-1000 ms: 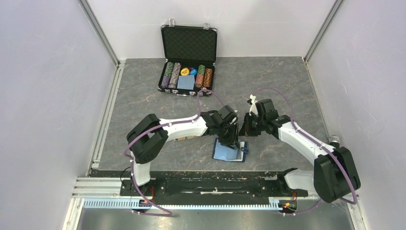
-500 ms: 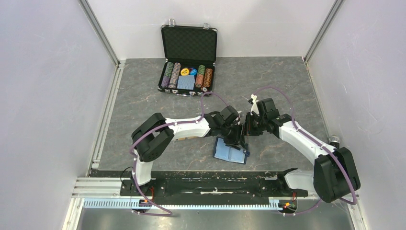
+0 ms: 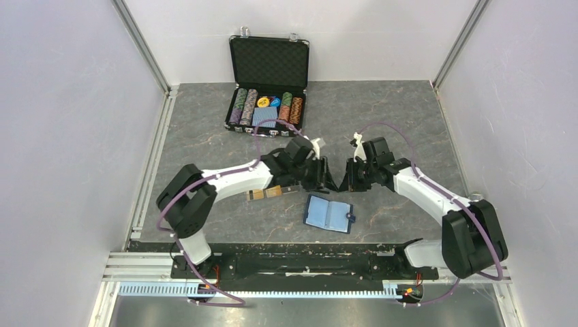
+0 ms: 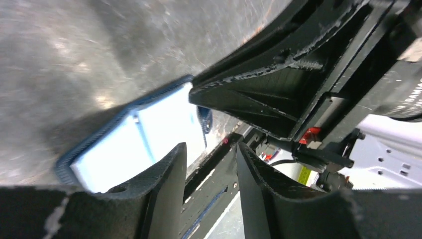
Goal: Put the credit cards into the card holder
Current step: Pick up the credit card from the storage box.
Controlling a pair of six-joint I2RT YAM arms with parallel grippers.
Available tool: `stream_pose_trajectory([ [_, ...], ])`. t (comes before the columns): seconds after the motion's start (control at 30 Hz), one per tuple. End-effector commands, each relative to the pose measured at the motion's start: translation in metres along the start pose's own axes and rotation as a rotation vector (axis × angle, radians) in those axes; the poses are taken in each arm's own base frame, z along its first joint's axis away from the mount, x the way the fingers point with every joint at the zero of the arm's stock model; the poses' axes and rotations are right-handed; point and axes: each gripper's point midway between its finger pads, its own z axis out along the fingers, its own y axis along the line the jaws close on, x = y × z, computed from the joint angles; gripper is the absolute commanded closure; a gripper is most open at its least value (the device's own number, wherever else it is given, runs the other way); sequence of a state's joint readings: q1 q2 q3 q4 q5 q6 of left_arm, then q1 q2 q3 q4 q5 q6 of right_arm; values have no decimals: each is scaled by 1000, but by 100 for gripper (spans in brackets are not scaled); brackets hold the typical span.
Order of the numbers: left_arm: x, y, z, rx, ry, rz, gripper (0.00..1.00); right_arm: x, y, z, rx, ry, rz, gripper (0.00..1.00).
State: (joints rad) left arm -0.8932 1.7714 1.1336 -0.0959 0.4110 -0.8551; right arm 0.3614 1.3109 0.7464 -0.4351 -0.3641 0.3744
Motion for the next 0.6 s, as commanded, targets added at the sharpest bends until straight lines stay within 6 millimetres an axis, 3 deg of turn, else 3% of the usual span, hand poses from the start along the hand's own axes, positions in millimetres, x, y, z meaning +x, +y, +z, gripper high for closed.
stream_pose_trajectory([
  [0.0,-34,5,-36,45,-123,-31,51,-28,20,1,-77,-50,-11,84],
  [0.2,-55,56,-81,-24,-217,-134,49,-45,40,18,-135,-28,-18,78],
  [0.37,-57,116,-118,-218,-253,-212,47,-66,66,33,-172,-13,-66,71],
  [0.47,-52,144,-129,-360,-212,-216,47,-80,79,40,-189,-10,-83,65],
  [0.57,-47,159,-127,-433,-151,-197,46,-89,86,46,-198,-5,-95,61],
])
